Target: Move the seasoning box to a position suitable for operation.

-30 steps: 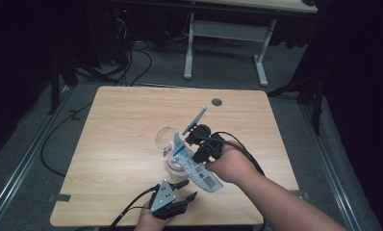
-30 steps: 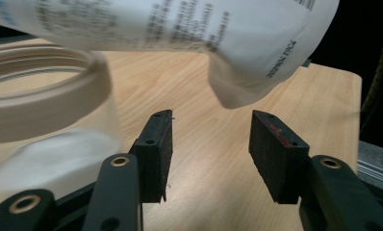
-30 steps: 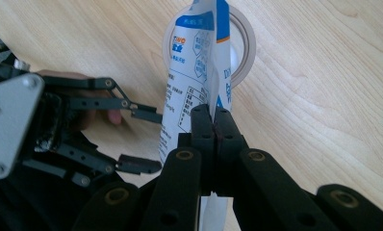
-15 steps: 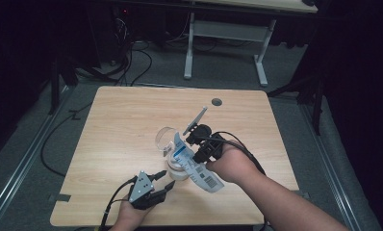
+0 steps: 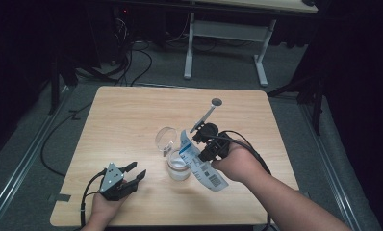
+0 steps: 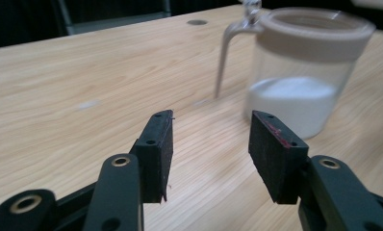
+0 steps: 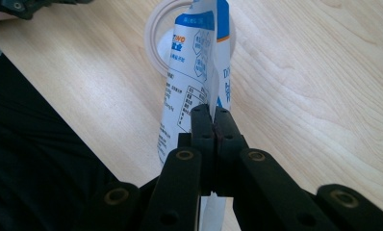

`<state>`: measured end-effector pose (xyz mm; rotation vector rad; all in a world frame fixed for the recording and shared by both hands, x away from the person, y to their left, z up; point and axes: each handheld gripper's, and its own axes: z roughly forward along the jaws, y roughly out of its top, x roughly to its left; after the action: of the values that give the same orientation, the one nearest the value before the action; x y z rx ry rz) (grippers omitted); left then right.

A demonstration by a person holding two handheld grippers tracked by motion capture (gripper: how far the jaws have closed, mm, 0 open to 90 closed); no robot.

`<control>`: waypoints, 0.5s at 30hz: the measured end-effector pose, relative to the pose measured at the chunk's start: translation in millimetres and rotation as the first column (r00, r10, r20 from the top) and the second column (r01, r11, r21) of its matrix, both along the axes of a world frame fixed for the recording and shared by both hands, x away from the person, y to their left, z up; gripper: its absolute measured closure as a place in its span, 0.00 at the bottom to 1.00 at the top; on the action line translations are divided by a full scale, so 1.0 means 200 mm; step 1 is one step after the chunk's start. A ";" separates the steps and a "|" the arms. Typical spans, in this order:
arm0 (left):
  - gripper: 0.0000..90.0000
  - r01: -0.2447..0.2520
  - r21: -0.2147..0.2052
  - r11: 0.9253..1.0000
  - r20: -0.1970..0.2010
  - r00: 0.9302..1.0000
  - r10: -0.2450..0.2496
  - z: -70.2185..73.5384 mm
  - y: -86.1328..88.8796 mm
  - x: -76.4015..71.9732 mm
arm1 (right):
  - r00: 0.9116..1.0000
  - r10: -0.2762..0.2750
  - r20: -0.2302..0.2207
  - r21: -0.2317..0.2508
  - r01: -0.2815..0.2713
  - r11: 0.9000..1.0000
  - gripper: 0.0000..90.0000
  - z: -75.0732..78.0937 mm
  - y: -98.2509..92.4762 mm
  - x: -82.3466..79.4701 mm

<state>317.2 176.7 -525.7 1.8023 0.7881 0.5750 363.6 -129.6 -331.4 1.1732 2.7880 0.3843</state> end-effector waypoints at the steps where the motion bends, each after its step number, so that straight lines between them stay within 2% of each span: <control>1: 0.57 -0.005 -0.009 1.000 -0.005 1.000 0.005 0.00 0.02 0.00 | 1.000 -0.015 -0.003 0.005 0.015 1.000 1.00 0.00 -0.01 0.00; 4: 0.57 -0.020 -0.039 0.999 -0.021 1.000 0.019 -0.01 0.04 0.01 | 0.998 -0.059 -0.013 0.004 0.060 0.998 1.00 0.01 -0.04 0.00; 6: 0.57 -0.026 -0.052 0.998 -0.022 0.999 0.025 -0.01 0.05 0.01 | 0.999 -0.043 0.003 0.004 0.043 0.999 1.00 0.00 -0.07 0.01; 8: 0.57 -0.026 -0.057 0.998 -0.014 1.000 0.026 -0.01 0.06 0.01 | 0.998 -0.061 -0.001 0.000 0.061 0.998 1.00 -0.01 -0.10 0.02; 15: 0.57 -0.030 -0.076 0.997 -0.027 0.999 0.028 -0.02 0.07 0.02 | 0.996 -0.095 0.000 -0.018 0.095 0.995 1.00 -0.08 -0.18 0.06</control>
<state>320.5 189.8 -529.0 1.7339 0.8441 0.5350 375.0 -165.8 -347.0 1.2960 2.7182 0.3493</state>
